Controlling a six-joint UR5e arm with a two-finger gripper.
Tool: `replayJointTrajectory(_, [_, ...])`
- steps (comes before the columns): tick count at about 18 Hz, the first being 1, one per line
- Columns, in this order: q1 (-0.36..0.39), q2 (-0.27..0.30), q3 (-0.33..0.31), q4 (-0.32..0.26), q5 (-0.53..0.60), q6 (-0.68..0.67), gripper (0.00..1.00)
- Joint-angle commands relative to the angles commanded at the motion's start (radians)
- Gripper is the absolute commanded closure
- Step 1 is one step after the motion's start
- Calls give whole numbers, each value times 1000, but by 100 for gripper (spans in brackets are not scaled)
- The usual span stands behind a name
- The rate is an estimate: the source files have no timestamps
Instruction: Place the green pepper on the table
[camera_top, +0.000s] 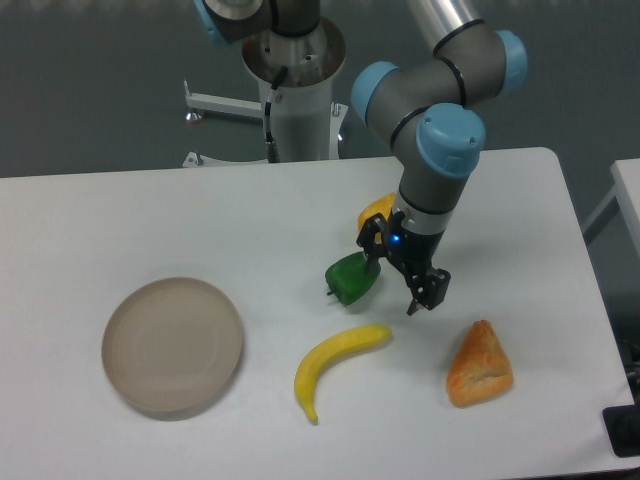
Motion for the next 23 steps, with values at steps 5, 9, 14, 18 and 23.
replayJointTrajectory(5, [-29,-57,107,0,103,-60,0])
replayJointTrajectory(9, [-55,-106,184,0,155,-68,0])
replayJointTrajectory(14, [-67,-135,224,0,177,-65,0])
replayJointTrajectory(18, [-71,-149,246,0,177,-66,0])
replayJointTrajectory(23, [-75,-155,252,2,183,-68,0])
